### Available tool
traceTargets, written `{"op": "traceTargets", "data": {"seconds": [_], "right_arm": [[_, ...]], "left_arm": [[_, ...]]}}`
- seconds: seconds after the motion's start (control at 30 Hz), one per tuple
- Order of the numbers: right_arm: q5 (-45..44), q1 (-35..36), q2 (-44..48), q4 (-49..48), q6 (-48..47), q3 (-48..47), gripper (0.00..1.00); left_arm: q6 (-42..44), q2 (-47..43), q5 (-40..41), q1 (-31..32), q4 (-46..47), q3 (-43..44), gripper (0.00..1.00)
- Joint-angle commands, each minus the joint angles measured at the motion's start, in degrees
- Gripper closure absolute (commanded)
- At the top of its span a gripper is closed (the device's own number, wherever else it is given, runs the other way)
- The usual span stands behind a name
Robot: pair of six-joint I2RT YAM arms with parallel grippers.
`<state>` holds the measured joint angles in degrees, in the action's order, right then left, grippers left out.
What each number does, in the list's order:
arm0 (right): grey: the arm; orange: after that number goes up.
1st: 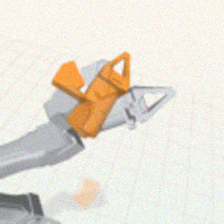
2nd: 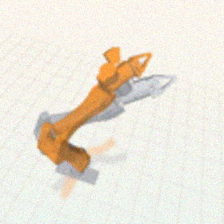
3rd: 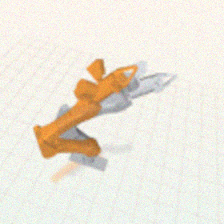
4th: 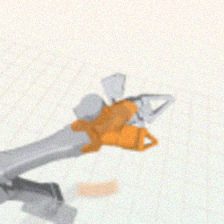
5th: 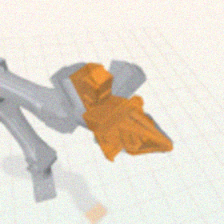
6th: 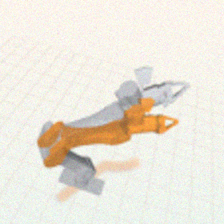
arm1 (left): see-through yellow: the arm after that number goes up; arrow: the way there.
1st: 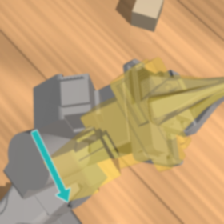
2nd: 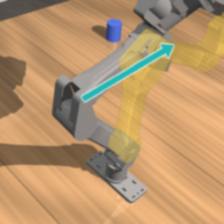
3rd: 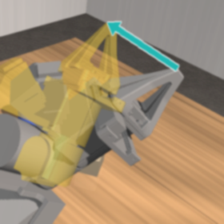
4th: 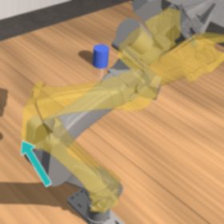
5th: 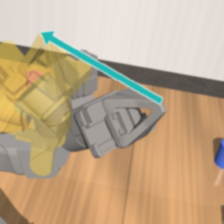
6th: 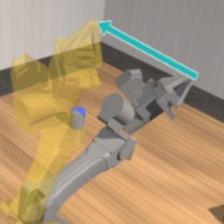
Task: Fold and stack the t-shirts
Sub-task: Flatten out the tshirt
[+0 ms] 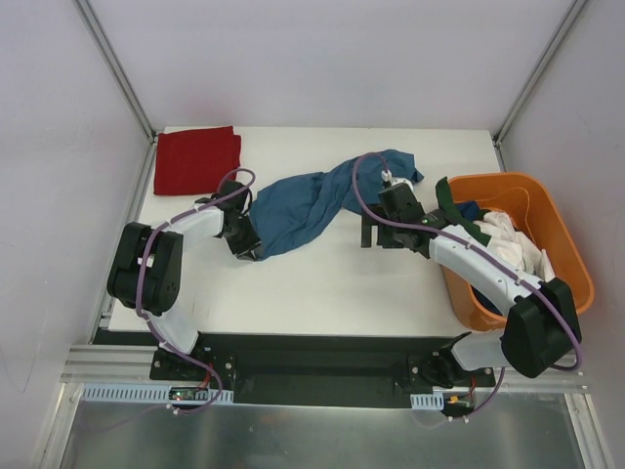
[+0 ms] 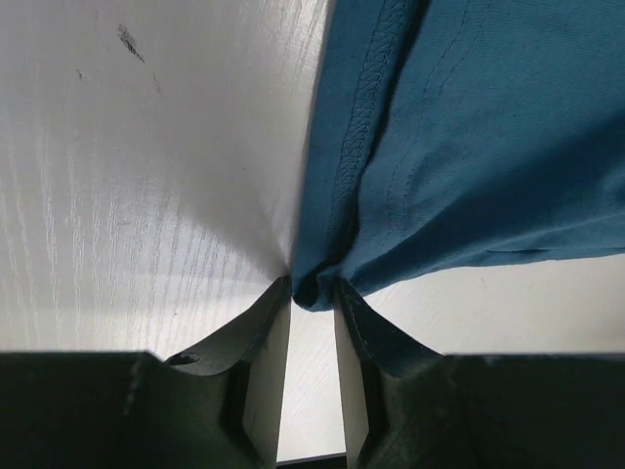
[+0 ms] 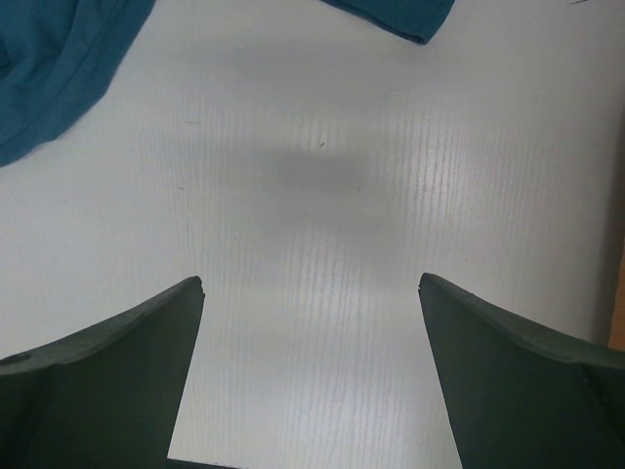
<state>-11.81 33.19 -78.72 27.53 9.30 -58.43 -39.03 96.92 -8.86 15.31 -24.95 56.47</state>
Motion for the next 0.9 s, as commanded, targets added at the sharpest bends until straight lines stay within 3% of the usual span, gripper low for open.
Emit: {"op": "traceTargets", "data": {"seconds": [0.0, 0.13, 0.37, 0.43, 0.53, 0.63, 0.87], "right_arm": [[-2.4, -0.3, 2.6, 1.6, 0.7, 0.2, 0.04], [-2.2, -0.6, 2.2, 1.7, 0.7, -0.2, 0.04], [-2.0, -0.8, 1.8, 1.7, 1.1, -0.1, 0.03], [-2.1, -0.9, 2.1, 1.8, 1.2, 0.2, 0.03], [-2.5, -1.1, 2.2, 2.0, 1.3, 0.3, 0.03], [-2.6, -1.4, 2.0, 2.4, 1.6, 0.4, 0.04], [-1.2, -1.6, 0.3, 5.3, 1.1, -1.6, 0.04]], "left_arm": [[-0.5, -1.6, 0.3, 0.1, -0.9, 1.1, 0.77], [-0.2, -2.2, -0.2, 0.1, -0.8, 0.8, 0.82], [-0.4, -0.1, -2.3, 0.9, -0.5, 1.2, 0.75], [-0.6, 0.1, -2.4, 1.3, -0.2, 1.0, 0.8], [-0.8, 0.1, -2.8, 1.7, 0.1, 0.8, 1.0], [-0.6, -1.1, -2.1, 1.7, 0.4, 0.2, 1.0], [0.2, -13.4, 6.9, -1.1, 0.3, -3.9, 1.0]]}}
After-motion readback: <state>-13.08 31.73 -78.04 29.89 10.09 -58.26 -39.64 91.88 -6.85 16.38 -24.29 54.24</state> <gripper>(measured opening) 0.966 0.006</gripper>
